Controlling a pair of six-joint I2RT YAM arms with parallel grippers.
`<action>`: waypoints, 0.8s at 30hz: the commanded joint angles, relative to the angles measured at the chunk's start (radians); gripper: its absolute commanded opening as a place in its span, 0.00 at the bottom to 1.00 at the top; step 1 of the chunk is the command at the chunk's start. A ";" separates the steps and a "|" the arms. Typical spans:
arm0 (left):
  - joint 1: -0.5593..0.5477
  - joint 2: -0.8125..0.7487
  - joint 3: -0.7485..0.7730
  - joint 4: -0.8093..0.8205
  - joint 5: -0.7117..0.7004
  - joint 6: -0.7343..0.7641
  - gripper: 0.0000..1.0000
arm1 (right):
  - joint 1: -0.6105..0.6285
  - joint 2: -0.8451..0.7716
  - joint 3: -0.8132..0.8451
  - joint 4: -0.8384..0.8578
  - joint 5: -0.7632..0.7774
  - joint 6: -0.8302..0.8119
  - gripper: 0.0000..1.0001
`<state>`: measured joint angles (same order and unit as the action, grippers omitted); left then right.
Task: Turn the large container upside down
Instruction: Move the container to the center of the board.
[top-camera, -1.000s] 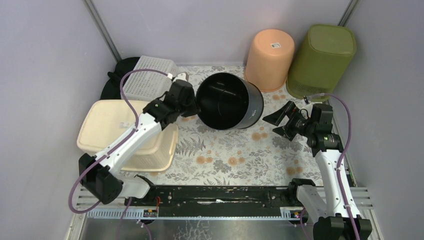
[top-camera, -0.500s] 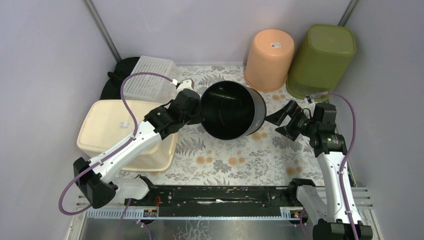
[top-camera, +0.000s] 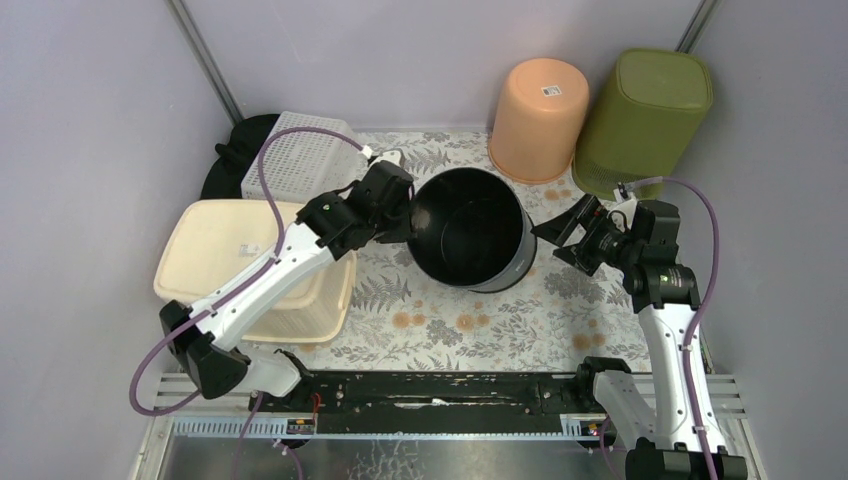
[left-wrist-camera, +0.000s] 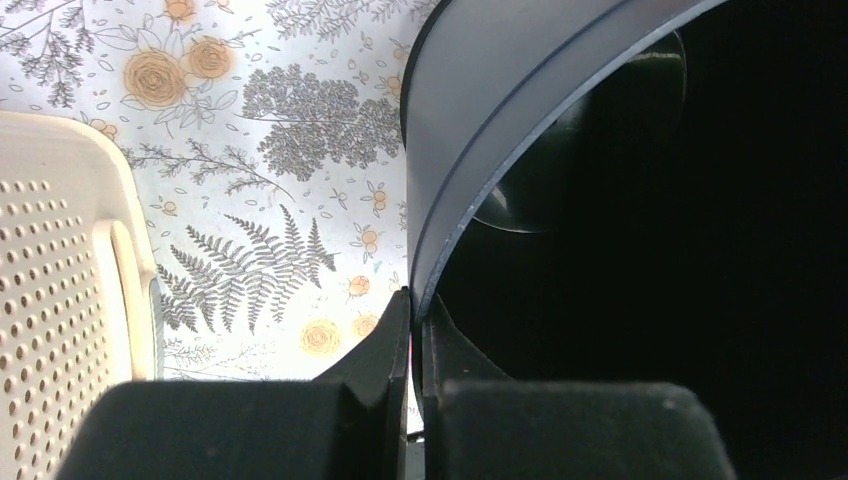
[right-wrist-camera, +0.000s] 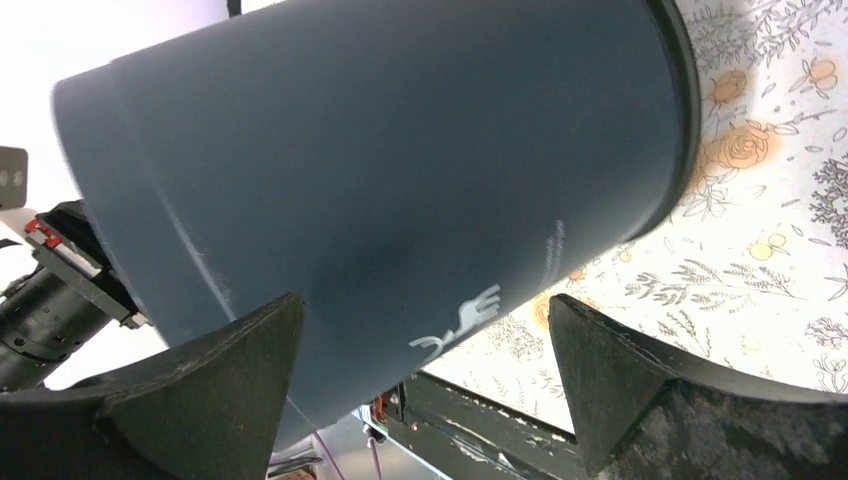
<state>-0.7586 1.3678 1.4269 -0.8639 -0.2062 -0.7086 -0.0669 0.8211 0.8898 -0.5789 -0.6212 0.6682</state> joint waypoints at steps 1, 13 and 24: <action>-0.008 0.037 0.126 0.016 0.108 0.015 0.04 | 0.006 -0.009 0.074 0.015 -0.011 0.009 1.00; -0.007 0.138 0.253 0.004 0.182 0.033 0.39 | 0.006 -0.032 0.103 0.000 -0.016 0.014 0.99; -0.008 0.092 0.249 0.059 0.221 0.045 0.68 | 0.006 -0.009 0.237 -0.040 0.011 -0.005 0.99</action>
<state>-0.7597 1.5177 1.6741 -0.8841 -0.0128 -0.6777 -0.0654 0.8005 1.0275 -0.6228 -0.6025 0.6769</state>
